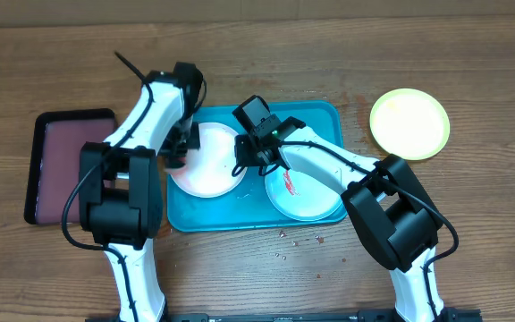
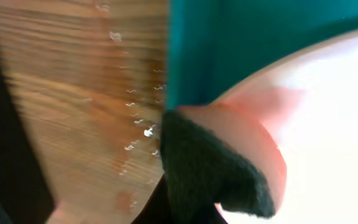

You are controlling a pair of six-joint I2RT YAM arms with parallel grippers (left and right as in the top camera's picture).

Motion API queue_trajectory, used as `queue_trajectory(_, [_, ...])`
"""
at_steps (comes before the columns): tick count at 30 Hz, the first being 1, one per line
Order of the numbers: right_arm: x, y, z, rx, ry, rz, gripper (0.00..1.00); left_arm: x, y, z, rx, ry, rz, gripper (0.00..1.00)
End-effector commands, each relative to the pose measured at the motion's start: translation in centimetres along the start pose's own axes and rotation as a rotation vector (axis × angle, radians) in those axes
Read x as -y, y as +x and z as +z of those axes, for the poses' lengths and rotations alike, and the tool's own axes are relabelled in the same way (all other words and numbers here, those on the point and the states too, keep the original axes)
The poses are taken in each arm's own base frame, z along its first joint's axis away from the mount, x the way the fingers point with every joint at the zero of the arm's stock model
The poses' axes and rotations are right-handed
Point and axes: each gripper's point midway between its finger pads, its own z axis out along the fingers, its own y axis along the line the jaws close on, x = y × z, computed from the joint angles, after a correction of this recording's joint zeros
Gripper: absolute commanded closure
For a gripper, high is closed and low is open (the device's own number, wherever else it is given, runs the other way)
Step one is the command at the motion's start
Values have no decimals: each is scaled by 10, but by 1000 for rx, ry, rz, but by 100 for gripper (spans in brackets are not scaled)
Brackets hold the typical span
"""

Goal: Clean dirty plates on tray and stack at the side
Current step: 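Scrub the white plate with the sponge while the right gripper holds it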

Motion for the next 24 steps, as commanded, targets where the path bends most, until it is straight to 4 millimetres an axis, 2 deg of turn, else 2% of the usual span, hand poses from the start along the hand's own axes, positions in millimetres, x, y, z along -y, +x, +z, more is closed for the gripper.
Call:
queue_trajectory(1, [1,-6,-2,20,12,-4,92,-21,-28,-40,91,-33,-148,96])
queue_trajectory(4, [2,-7,-2,27,18,-4,92,-31,-33,-70,133,-8,-282,96])
queue_trajectory(6, [4,-8,-2,34,29,-5,92,-28,-34,-85,152,59,-334,96])
queue_trajectory(7, [4,-9,-2,37,33,-4,92,-23,-33,-91,154,106,-337,96])
queue_trajectory(11, [3,-11,-2,47,26,-5,92,23,-27,-108,109,367,-235,96])
queue_trajectory(14, [1,-13,-2,55,20,-5,92,53,-15,-100,44,456,-194,96])
queue_trajectory(16, [1,-13,-2,55,20,-6,92,64,-9,-92,29,452,-170,96])
queue_trajectory(18, [2,-13,-2,54,21,-5,92,74,-6,-84,32,445,-148,85])
queue_trajectory(19, [2,-12,-2,52,22,-5,92,80,-4,-80,33,444,-136,83])
queue_trajectory(24, [3,-11,-2,46,26,-5,92,88,4,-58,19,430,-126,91])
